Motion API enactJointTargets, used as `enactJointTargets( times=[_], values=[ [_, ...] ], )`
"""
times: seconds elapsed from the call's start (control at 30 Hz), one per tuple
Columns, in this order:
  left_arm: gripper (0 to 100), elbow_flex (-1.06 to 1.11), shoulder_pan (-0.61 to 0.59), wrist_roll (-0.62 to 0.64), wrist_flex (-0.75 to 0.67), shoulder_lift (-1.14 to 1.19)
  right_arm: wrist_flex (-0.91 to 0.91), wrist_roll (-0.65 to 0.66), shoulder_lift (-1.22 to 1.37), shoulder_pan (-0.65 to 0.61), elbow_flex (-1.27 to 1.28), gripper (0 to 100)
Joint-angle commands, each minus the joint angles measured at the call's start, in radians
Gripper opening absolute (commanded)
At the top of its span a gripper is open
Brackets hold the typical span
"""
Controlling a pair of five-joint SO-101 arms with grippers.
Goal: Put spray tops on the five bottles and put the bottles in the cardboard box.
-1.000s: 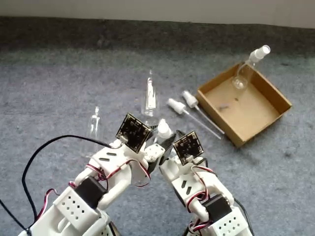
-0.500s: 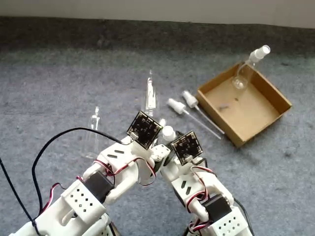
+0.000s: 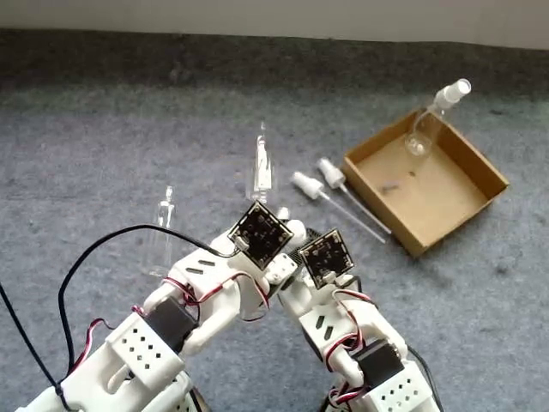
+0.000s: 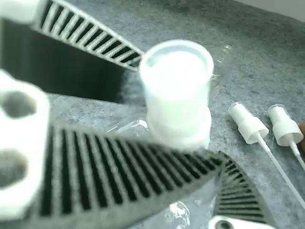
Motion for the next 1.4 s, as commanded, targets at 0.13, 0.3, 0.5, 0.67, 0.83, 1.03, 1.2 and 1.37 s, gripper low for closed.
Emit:
enactJointTargets(
  times=[0.13, 0.3, 0.5, 0.67, 0.83, 1.03, 1.2, 1.37],
  values=[
    [27, -0.038, 0.012, -0.003, -0.006, 0.021, -0.007, 0.000, -0.015, 0.015, 0.051, 20.6],
    [27, -0.047, 0.012, -0.005, -0.005, 0.019, -0.007, 0.000, -0.015, 0.015, 0.053, 20.6],
    [26, -0.048, 0.012, -0.005, 0.074, -0.163, -0.015, -0.005, -0.015, 0.019, 0.053, 20.6],
    [19, -0.047, -0.028, -0.005, 0.147, -0.354, -0.104, -0.002, -0.015, 0.019, 0.054, 20.6],
    [3, -0.054, -0.058, -0.003, 0.180, -0.404, -0.113, -0.002, -0.015, 0.021, 0.054, 20.6],
    [2, -0.136, -0.051, -0.003, 0.293, -0.406, -0.116, -0.008, -0.015, 0.021, 0.054, 20.6],
    [0, -0.140, -0.054, -0.003, 0.427, -0.406, -0.116, -0.009, -0.015, 0.021, 0.053, 20.6],
    [0, -0.139, -0.059, -0.003, 0.480, -0.407, -0.116, -0.009, -0.015, 0.035, 0.047, 20.6]
  ],
)
